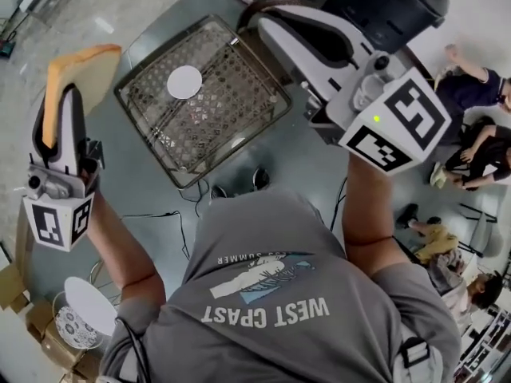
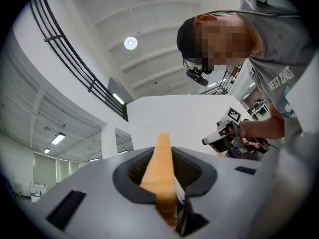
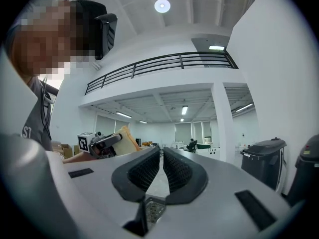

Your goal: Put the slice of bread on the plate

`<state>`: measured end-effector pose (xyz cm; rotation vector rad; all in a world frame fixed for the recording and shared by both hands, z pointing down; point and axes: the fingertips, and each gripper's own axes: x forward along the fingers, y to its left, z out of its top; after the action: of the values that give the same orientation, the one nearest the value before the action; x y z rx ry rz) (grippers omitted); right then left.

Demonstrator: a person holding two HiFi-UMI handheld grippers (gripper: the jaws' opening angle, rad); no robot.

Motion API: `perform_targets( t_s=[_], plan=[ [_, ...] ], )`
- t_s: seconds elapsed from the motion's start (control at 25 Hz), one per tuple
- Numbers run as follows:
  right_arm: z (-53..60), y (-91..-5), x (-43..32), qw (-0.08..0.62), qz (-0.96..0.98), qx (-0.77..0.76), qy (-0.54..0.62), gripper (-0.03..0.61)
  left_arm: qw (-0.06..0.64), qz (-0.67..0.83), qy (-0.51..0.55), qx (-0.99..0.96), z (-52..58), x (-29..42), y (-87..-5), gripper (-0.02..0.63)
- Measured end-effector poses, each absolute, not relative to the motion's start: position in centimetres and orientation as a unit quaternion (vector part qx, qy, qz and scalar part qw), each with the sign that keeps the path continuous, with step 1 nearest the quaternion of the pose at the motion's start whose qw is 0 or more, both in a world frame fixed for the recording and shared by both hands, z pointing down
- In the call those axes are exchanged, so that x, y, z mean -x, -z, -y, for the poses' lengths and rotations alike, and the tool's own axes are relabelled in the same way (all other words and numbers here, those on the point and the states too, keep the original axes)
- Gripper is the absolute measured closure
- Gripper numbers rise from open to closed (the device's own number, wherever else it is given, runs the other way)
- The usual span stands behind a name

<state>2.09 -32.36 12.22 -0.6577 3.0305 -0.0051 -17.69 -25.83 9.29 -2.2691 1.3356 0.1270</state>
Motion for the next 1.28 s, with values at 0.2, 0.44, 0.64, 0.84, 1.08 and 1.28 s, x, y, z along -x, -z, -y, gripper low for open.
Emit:
perform_targets(
  t_s=[0.2, 0.44, 0.64, 0.84, 1.08, 1.28],
  plan=[
    [33.2, -13.0, -2.7, 0.015, -0.982, 0.19, 0.005, 0.567, 0.246, -0.514, -0.034, 0.821, 26.2, 16.8, -10.6, 0.522],
    [33.5, -14.1, -3.3, 0.014, -0.985, 0.169, 0.013, 0.566, 0.241, -0.538, -0.025, 0.808, 25.9, 16.2, -12.0, 0.522],
    [33.6, -15.2, -3.1, 0.015, -0.986, 0.162, 0.025, 0.568, 0.233, -0.55, -0.01, 0.802, 25.8, 16.7, -13.1, 0.522],
    [33.8, -16.2, -2.5, 0.01, -0.986, 0.163, 0.027, 0.568, 0.229, -0.552, -0.007, 0.802, 26.5, 17.5, -14.4, 0.522],
    [34.9, -16.2, -2.5, 0.008, -0.984, 0.179, 0.022, 0.566, 0.236, -0.544, -0.004, 0.805, 28.2, 17.5, -15.1, 0.522],
    [35.5, -17.1, -1.3, 0.005, -0.983, 0.178, 0.034, 0.567, 0.245, -0.541, 0.017, 0.805, 29.1, 17.9, -15.6, 0.522]
  ],
)
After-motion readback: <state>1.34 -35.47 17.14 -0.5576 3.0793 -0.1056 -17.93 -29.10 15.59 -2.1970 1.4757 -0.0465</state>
